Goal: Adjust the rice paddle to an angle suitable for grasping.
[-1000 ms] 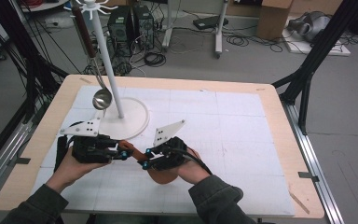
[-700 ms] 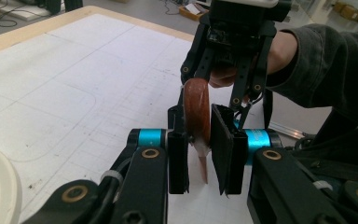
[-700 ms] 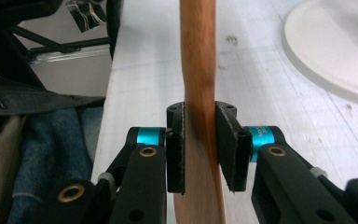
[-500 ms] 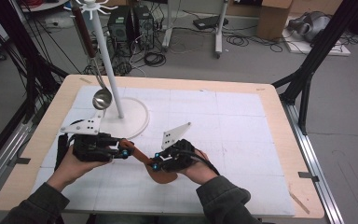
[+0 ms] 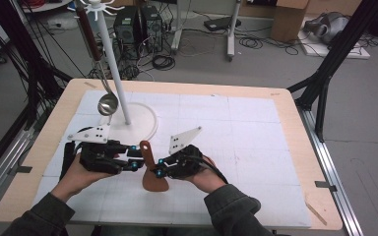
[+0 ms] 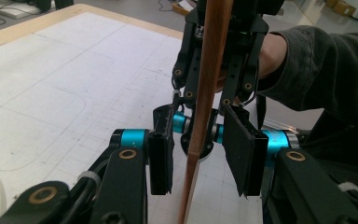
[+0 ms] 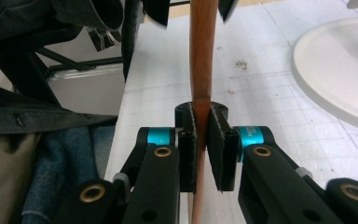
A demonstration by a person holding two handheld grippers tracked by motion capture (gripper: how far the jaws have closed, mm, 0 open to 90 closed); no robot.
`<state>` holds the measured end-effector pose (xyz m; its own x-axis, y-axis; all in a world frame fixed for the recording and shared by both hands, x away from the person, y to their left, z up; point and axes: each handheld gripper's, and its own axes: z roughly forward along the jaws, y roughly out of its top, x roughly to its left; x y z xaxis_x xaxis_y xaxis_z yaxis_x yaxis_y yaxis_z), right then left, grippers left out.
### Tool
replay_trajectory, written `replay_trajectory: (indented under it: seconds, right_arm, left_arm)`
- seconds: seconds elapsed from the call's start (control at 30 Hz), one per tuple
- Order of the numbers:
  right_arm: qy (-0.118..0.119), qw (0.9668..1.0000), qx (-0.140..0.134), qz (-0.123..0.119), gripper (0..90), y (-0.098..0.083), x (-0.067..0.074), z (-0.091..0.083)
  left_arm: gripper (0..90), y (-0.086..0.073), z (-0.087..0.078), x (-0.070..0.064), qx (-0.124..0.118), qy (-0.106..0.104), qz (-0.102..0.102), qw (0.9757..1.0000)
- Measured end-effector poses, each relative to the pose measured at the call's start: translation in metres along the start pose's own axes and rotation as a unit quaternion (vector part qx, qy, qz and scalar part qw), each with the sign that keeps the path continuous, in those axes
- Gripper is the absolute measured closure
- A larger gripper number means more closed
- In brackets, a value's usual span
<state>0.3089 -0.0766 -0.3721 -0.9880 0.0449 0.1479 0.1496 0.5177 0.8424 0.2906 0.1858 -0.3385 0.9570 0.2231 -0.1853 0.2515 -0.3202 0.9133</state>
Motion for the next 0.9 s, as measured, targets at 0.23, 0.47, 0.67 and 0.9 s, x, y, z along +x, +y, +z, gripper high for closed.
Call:
replay_trajectory:
  seconds: [0.23,0.47,0.67,0.9]
  right_arm:
    - [0.005,1.0000,-0.002,-0.007,83.6,0.005,0.001,0.007]
    - [0.009,0.9999,0.000,-0.011,83.6,0.007,0.001,0.012]
    - [0.008,0.9999,-0.003,-0.009,80.6,0.007,0.001,0.010]
    - [0.000,0.9999,-0.014,0.004,69.4,0.006,0.000,0.005]
  left_arm:
    - [65.3,0.001,0.003,-0.001,0.011,0.001,0.002,0.9999]
    - [75.0,0.001,0.005,-0.002,0.016,-0.003,0.010,0.9998]
    - [81.8,0.003,0.004,-0.002,0.012,-0.003,0.016,0.9998]
    - [82.4,0.007,-0.003,0.000,-0.005,0.009,0.015,0.9998]
